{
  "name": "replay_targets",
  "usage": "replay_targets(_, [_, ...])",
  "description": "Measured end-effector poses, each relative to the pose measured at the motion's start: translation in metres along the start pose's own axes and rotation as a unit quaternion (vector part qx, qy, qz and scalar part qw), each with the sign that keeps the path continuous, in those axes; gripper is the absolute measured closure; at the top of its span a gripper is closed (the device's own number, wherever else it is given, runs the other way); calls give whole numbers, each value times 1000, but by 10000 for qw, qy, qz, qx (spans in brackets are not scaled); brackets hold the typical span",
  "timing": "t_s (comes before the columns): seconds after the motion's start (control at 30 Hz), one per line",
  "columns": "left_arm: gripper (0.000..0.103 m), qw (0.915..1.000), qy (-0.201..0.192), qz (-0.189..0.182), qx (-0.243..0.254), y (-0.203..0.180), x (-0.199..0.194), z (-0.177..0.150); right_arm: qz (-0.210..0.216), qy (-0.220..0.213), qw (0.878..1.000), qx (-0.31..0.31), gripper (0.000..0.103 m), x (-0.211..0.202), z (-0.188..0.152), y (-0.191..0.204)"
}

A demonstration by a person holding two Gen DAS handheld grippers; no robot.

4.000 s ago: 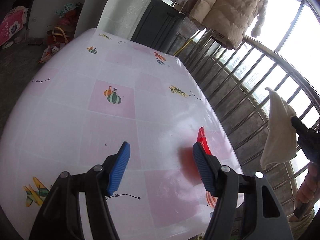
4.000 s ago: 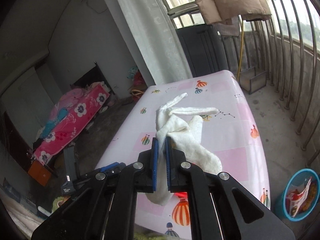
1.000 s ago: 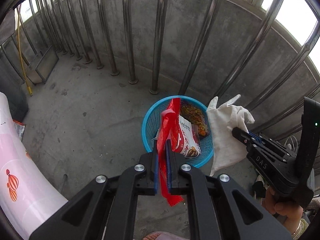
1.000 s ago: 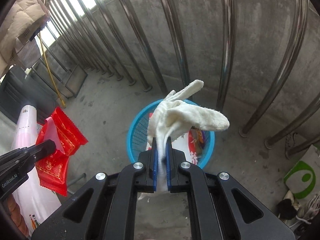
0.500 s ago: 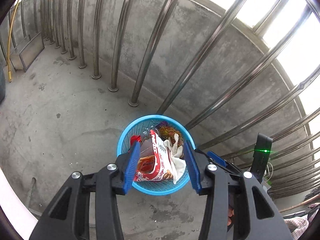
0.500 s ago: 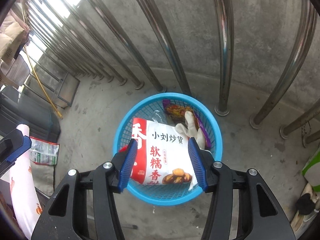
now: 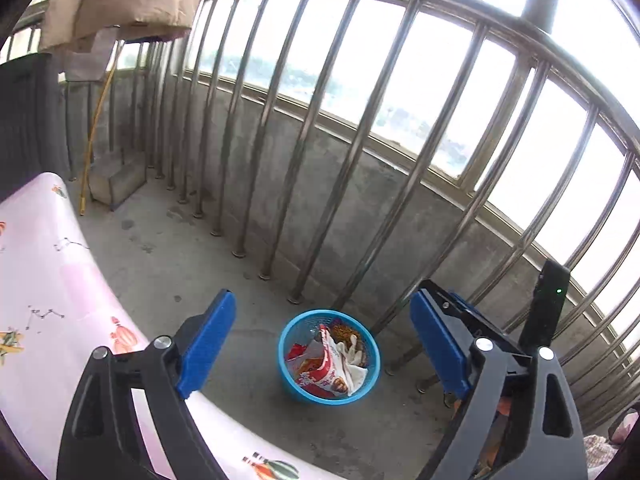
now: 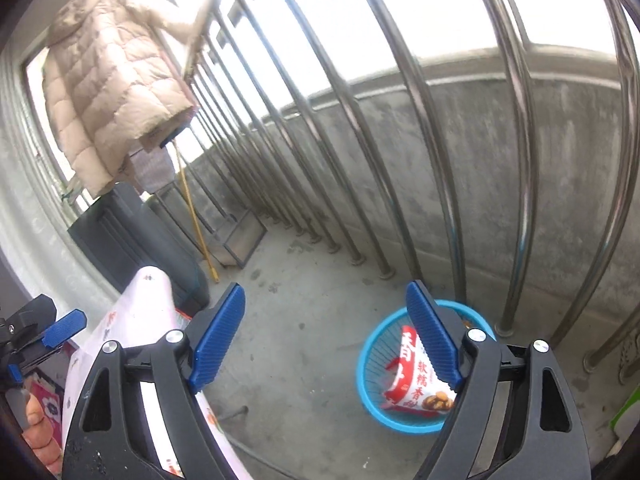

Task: Collect trash
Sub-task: 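Move both open tools back from the wastebasket to the table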

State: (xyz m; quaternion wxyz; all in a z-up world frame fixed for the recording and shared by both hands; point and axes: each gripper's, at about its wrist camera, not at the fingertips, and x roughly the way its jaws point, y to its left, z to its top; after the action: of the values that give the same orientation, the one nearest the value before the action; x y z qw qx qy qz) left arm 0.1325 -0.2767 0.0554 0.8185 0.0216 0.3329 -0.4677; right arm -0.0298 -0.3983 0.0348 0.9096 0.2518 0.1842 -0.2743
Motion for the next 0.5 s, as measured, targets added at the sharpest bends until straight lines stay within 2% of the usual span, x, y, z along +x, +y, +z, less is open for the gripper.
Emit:
replay_targets(0.07, [6,9980,-305,540,-95,9,-43,-9,180,-215,9985,-480,8,-20,3,35])
replay_targets(0.13, [6,9943,-484,891,-320,21,-82,-21,412,-307,9950,-854,8,-38,0,66])
replay_targets(0.23, [6,9841,-618,1439,-831,39,-136,-46,859,-217,9889,-1197,8,-54,-15,97])
replay_targets(0.3, [6,9750,-711,1797,-1101,48,-167,-65,1211,23,9843,-1283,8,-65,-26,112])
replay_targets(0.33, [6,9665,-737,2141,-1212,51,-180,-76,1280,142,9822,-1368,8,-70,-33,120])
replay_targets(0.4, [6,9427,-769,2942,-1371,52,-204,-97,1285,261,9790,-1559,8,-82,-47,136])
replay_targets(0.5, [6,9154,-793,3706,-1356,50,-231,-130,1285,385,9722,-1920,8,-99,-63,158])
